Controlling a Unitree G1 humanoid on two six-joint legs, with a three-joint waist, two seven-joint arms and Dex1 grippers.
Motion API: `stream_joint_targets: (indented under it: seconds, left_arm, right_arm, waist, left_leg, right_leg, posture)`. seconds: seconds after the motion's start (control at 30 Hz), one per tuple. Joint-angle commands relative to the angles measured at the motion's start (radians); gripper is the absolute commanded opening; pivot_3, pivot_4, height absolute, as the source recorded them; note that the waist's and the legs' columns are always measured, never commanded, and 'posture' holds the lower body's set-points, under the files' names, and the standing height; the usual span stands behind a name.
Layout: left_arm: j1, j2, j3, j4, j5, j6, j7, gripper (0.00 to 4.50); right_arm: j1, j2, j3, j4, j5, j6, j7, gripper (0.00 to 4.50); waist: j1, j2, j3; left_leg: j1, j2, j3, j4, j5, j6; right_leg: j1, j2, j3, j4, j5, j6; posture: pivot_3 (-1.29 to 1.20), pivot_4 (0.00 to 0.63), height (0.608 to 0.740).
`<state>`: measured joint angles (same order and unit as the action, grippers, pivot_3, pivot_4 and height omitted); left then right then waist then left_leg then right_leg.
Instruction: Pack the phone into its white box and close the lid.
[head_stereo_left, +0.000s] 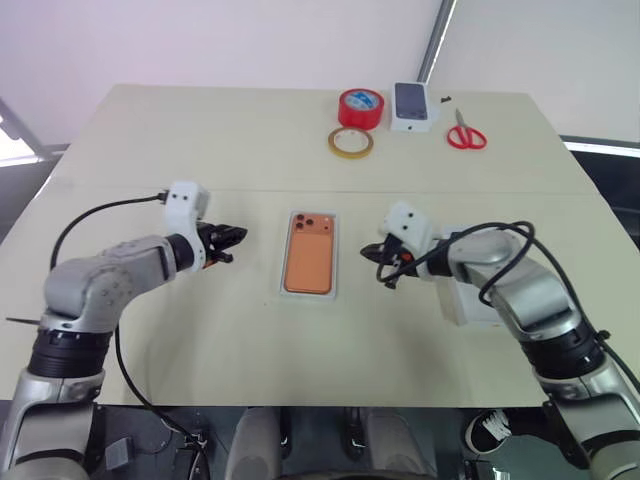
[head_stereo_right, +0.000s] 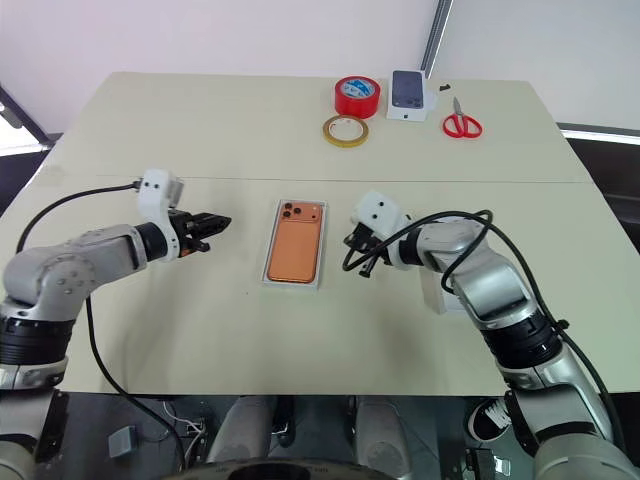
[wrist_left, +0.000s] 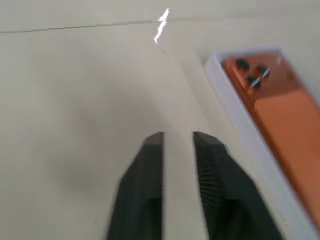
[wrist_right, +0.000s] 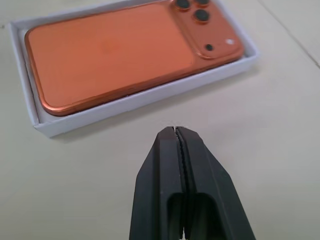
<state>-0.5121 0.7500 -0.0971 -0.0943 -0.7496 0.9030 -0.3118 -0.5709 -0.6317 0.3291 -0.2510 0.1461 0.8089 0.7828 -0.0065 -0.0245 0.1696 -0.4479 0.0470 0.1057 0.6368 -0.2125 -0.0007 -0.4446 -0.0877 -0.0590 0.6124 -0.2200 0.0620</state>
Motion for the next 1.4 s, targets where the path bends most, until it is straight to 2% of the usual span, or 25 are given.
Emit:
stream_joint_targets:
  seconds: [0.03,0.3,0.43,0.5,0.7,0.83,1.03,1.2,1.4]
  left_arm:
    - [-0.069,-0.004,-0.121,0.013,0.166,-0.082,-0.109,0.09]
    - [-0.134,-0.134,-0.28,0.102,0.356,-0.103,-0.242,0.09]
    - [-0.144,-0.185,-0.294,0.068,0.388,-0.087,-0.291,0.09]
    - [-0.154,-0.222,-0.298,0.046,0.393,-0.065,-0.304,0.09]
    - [-0.201,-0.374,-0.357,-0.002,0.405,0.008,-0.327,0.09]
    - [-0.22,-0.484,-0.393,0.034,0.441,0.023,-0.32,0.09]
    - [-0.234,-0.622,-0.41,0.115,0.47,0.022,-0.327,0.09]
    - [-0.232,-0.664,-0.399,0.14,0.486,0.028,-0.327,0.09]
    - [-0.215,-0.651,-0.396,0.119,0.499,0.041,-0.344,0.09]
  right_arm:
    - [-0.057,0.025,0.087,0.042,-0.116,-0.049,-0.058,0.0]
    - [-0.135,0.131,0.174,0.183,-0.212,-0.108,-0.072,0.0]
    - [-0.13,0.14,0.171,0.155,-0.222,-0.106,-0.045,0.0]
    - [-0.116,0.124,0.162,0.123,-0.22,-0.097,-0.028,0.0]
    - [-0.03,-0.013,0.092,-0.037,-0.193,-0.033,0.047,0.0]
    - [0.059,-0.132,0.023,-0.144,-0.177,0.018,0.088,0.0]
    - [0.212,-0.263,-0.075,-0.217,-0.166,0.043,0.111,0.0]
    - [0.266,-0.288,-0.11,-0.194,-0.179,0.029,0.097,0.0]
    - [0.262,-0.287,-0.117,-0.166,-0.185,0.016,0.092,0.0]
  waist:
    - [-0.002,0.0,0.0]
    - [-0.005,0.0,0.0]
    - [-0.002,0.001,0.0]
    - [-0.001,0.001,0.0]
    - [0.025,0.001,0.0]
    - [0.044,0.001,0.0]
    - [0.045,0.001,0.0]
    - [0.045,0.002,-0.001]
    - [0.045,0.002,-0.001]
  left_leg:
    - [-0.001,0.0,0.0,0.0,0.0,0.0]
    - [-0.008,0.001,0.0,-0.001,0.003,0.003]
    - [-0.008,0.001,0.001,0.005,0.003,0.004]
    - [-0.008,0.001,0.0,0.01,0.002,0.006]
    - [-0.008,0.001,-0.002,0.016,-0.001,0.011]
    - [-0.009,0.0,-0.001,0.017,-0.003,0.014]
    - [-0.01,0.0,-0.002,0.021,-0.003,0.014]
    - [-0.009,0.001,-0.003,0.023,-0.003,0.015]
    - [-0.01,0.001,-0.003,0.024,-0.004,0.016]
  right_leg:
    - [-0.001,0.0,0.0,0.0,0.0,0.0]
    - [-0.007,0.007,-0.001,0.003,0.0,0.001]
    - [-0.005,0.009,-0.002,0.007,0.001,0.005]
    - [-0.004,0.009,-0.002,0.008,0.0,0.003]
    - [0.001,0.006,-0.002,0.006,-0.001,0.003]
    - [0.001,0.005,-0.002,0.004,-0.001,0.003]
    - [0.001,0.007,-0.002,0.006,-0.001,0.004]
    - [0.002,0.007,-0.002,0.007,-0.001,0.004]
    - [0.003,0.006,-0.002,0.007,-0.001,0.004]
  posture:
    - [0.0,0.15,0.74]
    - [0.0,0.15,0.74]
    - [0.0,0.15,0.74]
    - [0.0,0.15,0.74]
    - [0.0,0.15,0.74]
    - [0.0,0.15,0.74]
    - [0.0,0.15,0.74]
    - [0.0,0.15,0.74]
    - [0.0,0.15,0.74]
